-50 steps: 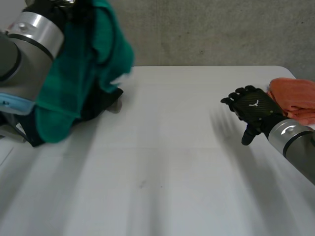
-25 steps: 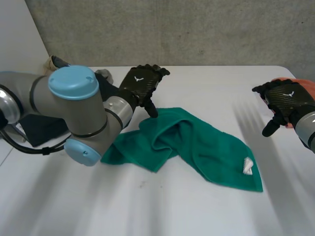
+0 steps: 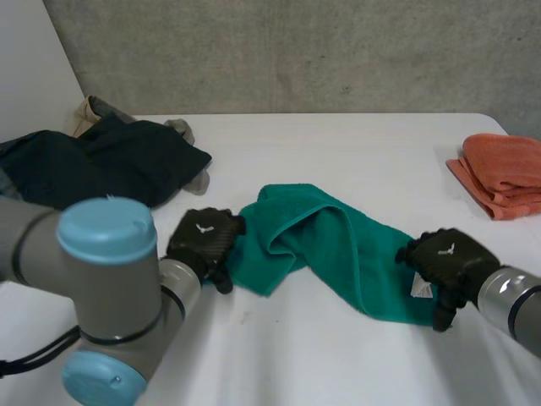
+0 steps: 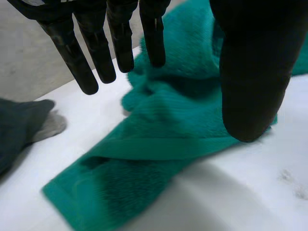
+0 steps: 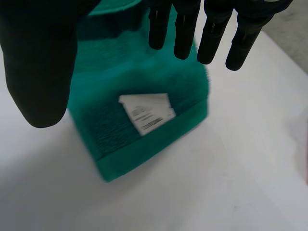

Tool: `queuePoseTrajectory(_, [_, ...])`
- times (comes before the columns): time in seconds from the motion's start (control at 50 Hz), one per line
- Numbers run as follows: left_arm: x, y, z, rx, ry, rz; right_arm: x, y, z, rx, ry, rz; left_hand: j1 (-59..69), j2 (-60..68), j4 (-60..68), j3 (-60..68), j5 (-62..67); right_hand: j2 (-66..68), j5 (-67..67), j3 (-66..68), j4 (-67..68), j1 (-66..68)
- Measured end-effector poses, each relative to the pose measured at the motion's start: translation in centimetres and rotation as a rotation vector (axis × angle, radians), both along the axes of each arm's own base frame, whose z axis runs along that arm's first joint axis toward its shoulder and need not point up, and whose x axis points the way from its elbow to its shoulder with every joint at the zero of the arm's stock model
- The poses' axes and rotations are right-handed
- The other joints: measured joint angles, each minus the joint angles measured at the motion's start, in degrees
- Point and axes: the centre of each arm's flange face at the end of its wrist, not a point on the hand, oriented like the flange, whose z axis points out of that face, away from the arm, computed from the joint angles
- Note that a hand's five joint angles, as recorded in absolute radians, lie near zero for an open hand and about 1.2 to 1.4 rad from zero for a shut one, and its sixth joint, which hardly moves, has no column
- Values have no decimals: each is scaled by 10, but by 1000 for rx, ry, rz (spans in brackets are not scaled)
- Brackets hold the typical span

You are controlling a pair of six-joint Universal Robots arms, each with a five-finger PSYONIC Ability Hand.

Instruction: Fold the laundry.

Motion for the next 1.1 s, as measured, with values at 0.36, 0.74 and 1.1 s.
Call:
queuePoseTrajectory(0.36, [-24,-34,-46,-142,-135,-183,-3,-2,-28,-49,-9,-17,366,358,355,354,346,0,2,0,0,0])
queuePoseTrajectory(0.74, [-8,-32,58,-274,67,-99,0,-5,-29,-14,-125,-82,380,435,432,429,400,6,10,11,9,10])
queuePoseTrajectory(1.1, [12,-46,93,-199,214,2,15,-9,-52,11,-178,-82,380,436,435,432,400,166,146,160,157,159])
